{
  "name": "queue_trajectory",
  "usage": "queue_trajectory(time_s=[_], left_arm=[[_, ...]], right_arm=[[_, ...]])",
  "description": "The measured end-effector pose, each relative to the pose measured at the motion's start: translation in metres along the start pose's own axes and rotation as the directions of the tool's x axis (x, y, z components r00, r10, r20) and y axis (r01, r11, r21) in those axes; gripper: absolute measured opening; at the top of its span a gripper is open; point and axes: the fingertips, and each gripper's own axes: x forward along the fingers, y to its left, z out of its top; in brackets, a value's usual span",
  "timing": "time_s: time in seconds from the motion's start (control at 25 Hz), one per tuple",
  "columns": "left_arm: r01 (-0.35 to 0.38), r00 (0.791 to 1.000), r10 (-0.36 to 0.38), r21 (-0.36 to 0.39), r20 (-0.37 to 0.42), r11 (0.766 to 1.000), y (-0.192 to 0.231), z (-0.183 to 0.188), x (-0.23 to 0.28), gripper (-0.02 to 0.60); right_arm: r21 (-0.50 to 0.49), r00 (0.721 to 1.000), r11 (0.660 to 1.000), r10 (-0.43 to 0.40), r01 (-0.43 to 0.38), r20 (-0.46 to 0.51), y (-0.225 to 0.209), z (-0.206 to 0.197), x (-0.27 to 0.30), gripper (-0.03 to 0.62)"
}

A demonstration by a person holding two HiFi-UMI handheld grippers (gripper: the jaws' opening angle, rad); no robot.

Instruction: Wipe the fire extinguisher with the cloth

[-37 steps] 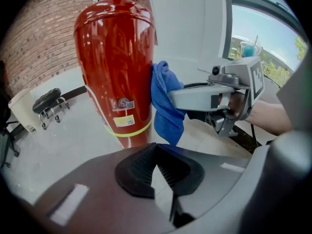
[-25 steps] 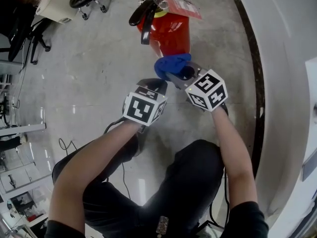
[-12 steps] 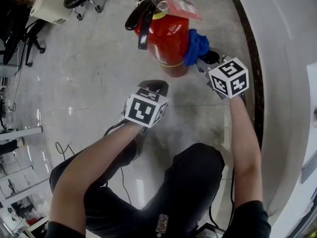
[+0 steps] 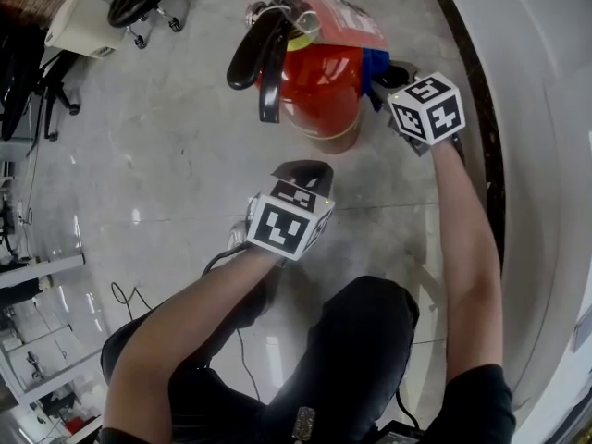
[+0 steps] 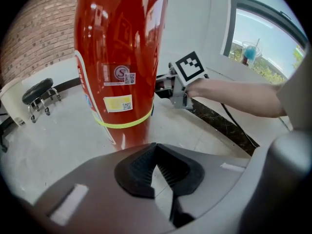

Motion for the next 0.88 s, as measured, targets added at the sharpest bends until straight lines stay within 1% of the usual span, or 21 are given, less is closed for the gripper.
queue_trajectory(time_s=[0.08, 0.24, 0.36, 0.56, 0.72, 0.88], left_arm=[[0.014, 1.000, -0.014, 0.011, 0.004, 1.000, -0.001, 0.000, 0.002, 0.005], [0.021, 1.000, -0.021, -0.016, -0.001, 1.000, 0.006, -0.006, 0.012, 0.005], [0.013, 1.000, -0.014, -0.040, -0.012, 0.999, 0.011, -0.013, 0.014, 0.005], [-0.015, 1.000, 0.015, -0.033, -0.017, 0.999, 0.014, -0.014, 0.011, 0.005], [-0.037, 0.999, 0.036, -0.033, -0.014, 0.999, 0.015, -0.013, 0.007, 0.005], [-0.057, 0.998, 0.057, -0.034, -0.008, 0.998, 0.018, -0.014, -0.001, 0.005]], right_arm=[[0.008, 1.000, 1.000, 0.005, -0.005, -0.010, -0.002, -0.002, 0.014, 0.084], [0.017, 1.000, 1.000, 0.007, -0.007, -0.022, -0.002, -0.009, 0.028, 0.083], [-0.007, 0.999, 1.000, 0.010, -0.010, -0.037, 0.003, -0.020, 0.016, 0.083], [-0.052, 0.997, 0.998, 0.023, -0.027, -0.076, 0.024, -0.039, -0.014, 0.083], [-0.092, 0.989, 0.993, 0.056, -0.069, -0.135, 0.042, -0.052, -0.035, 0.083], [-0.114, 0.977, 0.984, 0.118, -0.139, -0.178, 0.070, -0.060, -0.051, 0.083]])
